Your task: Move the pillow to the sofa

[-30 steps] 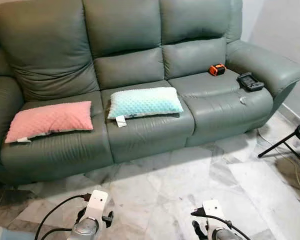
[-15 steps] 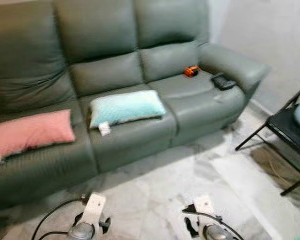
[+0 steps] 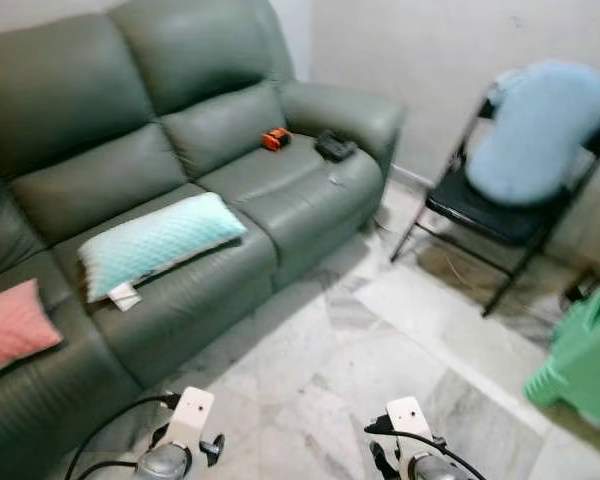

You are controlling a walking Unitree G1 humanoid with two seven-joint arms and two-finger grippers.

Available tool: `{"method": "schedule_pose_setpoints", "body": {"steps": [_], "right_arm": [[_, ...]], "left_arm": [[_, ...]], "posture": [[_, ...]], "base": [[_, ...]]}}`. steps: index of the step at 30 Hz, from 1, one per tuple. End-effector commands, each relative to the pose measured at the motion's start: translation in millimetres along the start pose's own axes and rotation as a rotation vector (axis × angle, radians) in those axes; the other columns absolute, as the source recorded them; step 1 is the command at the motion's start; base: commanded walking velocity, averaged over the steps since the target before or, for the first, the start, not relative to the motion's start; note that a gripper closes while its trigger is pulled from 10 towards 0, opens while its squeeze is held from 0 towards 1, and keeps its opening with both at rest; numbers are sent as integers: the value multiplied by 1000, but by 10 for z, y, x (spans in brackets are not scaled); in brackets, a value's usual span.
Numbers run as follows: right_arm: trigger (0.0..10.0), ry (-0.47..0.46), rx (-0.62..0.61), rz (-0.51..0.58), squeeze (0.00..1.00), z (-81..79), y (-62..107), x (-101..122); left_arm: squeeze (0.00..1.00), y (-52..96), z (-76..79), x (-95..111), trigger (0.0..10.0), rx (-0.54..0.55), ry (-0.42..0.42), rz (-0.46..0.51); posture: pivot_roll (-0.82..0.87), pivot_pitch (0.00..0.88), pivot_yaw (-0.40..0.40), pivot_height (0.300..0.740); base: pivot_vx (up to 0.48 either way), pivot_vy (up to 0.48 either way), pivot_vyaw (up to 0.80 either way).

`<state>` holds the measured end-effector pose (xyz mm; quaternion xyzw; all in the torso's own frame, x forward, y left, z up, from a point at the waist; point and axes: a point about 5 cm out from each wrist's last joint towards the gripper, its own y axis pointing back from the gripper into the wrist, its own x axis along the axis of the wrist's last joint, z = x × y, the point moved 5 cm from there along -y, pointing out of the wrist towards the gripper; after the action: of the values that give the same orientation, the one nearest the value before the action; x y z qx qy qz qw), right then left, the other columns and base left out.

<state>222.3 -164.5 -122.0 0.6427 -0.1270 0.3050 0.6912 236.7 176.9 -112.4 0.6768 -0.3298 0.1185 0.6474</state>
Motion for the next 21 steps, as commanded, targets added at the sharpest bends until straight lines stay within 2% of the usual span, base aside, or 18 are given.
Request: {"method": "schedule_pose_setpoints", "body": {"steps": [1, 13, 21], "right_arm": [[10000, 7, -11, 7, 0, 59, -6, 50], [10000, 4, -5, 8, 0, 27, -10, 63], [10000, -2, -7, 5, 0, 21, -10, 57]], "left_arm": [[0, -5, 40, 20, 10000, -19, -7, 5], [0, -2, 95, -41, 10000, -43, -4, -19], [0, 46, -86, -173, 10000, -38, -11, -45]], "posture": [[-149, 0, 59, 740], [-152, 0, 69, 740], [-155, 0, 73, 740]], "base": [[0, 0, -744], [0, 0, -744], [0, 0, -742]]}}
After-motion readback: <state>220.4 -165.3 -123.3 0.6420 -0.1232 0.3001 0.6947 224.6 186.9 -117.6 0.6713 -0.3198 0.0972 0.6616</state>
